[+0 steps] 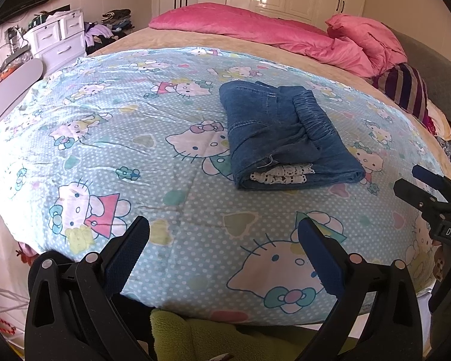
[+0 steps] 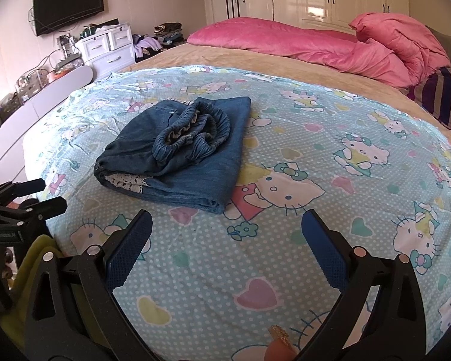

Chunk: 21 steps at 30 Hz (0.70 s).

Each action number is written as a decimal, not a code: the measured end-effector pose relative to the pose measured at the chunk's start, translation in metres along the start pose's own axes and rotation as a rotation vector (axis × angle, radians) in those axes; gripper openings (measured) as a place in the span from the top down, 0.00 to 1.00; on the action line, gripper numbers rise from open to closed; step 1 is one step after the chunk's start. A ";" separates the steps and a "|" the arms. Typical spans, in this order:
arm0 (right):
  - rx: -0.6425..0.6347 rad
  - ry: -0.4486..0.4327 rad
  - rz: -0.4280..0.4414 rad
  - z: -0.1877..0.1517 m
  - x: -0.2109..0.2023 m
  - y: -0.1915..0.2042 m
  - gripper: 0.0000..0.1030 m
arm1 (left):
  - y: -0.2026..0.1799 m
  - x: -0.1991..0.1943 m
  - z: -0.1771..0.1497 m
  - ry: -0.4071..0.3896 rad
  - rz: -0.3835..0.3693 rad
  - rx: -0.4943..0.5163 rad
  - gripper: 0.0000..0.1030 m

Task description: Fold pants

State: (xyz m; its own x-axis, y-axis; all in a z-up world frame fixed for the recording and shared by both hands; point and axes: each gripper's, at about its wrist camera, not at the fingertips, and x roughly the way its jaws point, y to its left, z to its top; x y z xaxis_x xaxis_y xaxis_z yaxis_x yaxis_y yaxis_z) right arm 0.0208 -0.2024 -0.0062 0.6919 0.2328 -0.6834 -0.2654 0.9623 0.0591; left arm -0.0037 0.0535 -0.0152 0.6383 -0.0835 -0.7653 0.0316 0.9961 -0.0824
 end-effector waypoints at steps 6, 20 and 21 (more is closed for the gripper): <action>0.009 0.000 -0.012 0.000 0.000 -0.004 0.09 | -0.001 0.001 -0.001 0.007 -0.001 0.003 0.04; 0.022 0.017 -0.059 0.002 0.005 -0.011 0.09 | -0.001 0.001 -0.001 0.007 -0.009 0.000 0.04; 0.024 0.019 -0.065 0.002 0.006 -0.012 0.09 | 0.002 0.002 -0.001 0.010 -0.007 -0.009 0.04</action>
State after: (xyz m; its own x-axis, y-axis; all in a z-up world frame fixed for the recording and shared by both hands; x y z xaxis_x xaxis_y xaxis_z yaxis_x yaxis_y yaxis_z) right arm 0.0299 -0.2121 -0.0094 0.6940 0.1672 -0.7003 -0.2043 0.9784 0.0313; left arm -0.0031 0.0549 -0.0173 0.6302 -0.0907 -0.7712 0.0293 0.9952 -0.0932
